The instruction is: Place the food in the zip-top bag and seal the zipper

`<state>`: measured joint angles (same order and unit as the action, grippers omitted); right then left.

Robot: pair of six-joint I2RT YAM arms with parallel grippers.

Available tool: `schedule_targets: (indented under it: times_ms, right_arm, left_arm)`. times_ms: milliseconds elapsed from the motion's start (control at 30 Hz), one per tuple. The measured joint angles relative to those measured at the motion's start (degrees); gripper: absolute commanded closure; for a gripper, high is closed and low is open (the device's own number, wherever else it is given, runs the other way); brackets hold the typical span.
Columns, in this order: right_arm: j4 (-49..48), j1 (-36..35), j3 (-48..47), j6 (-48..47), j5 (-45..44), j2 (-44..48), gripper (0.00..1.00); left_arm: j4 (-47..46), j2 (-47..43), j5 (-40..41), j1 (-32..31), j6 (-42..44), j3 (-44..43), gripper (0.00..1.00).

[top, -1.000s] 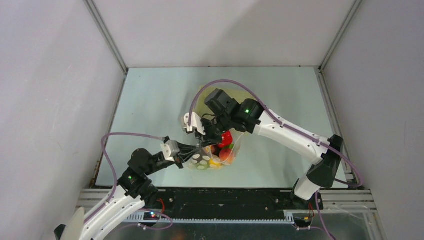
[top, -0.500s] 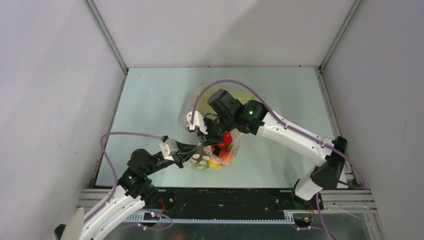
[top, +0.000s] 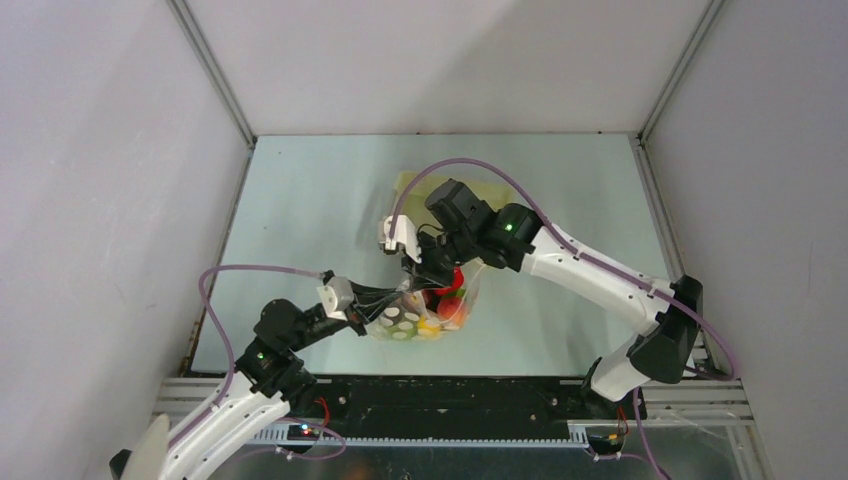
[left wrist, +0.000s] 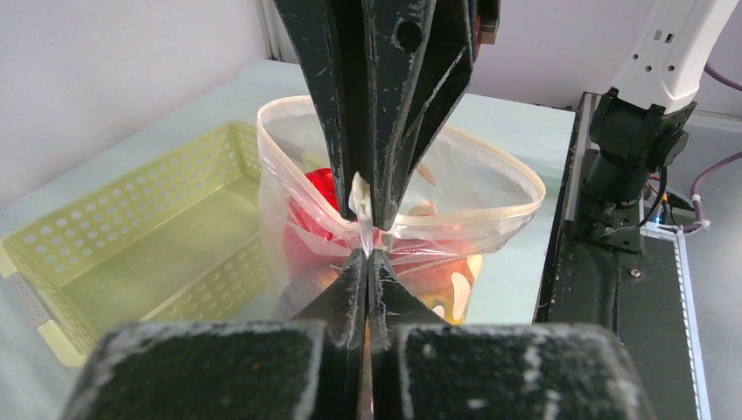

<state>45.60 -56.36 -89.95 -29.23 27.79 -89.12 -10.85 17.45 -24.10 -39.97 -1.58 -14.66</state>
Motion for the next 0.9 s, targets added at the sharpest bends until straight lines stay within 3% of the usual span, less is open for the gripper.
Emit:
schedule_targets:
  times_ms: [200,467,533,567,633,733,900]
  right_arm:
    - [0.1,0.2,1.1,0.6,0.1,0.9,0.88]
    - [-0.6,0.4,1.6,1.3,0.6,1.4,1.0]
    - [-0.8,0.5,1.7,1.3,1.5,1.7,1.0]
    - [-0.9,0.5,1.7,1.3,1.7,1.8,1.0]
    - [-0.9,0.8,1.7,1.2,2.2,2.1,1.0]
    - [-0.9,1.1,1.6,0.9,2.8,2.2,1.0]
    - [1.0,0.8,-0.3,-1.6,3.1,1.8,1.0]
  left_arm:
    - [-0.5,0.0,0.0,0.0,0.0,0.0,1.0]
    - [-0.7,-0.4,-0.7,0.0,0.0,0.4,1.0]
    - [-0.9,-0.2,-1.5,0.0,0.1,0.4,0.89]
    - [-1.1,-0.2,-1.7,0.0,0.1,0.4,0.76]
    - [-1.3,0.2,-2.3,0.0,0.7,0.3,0.6]
    - [-1.5,1.7,-3.5,0.0,1.0,0.0,0.48]
    - [-2.5,4.9,-4.9,0.0,1.9,-0.9,0.38]
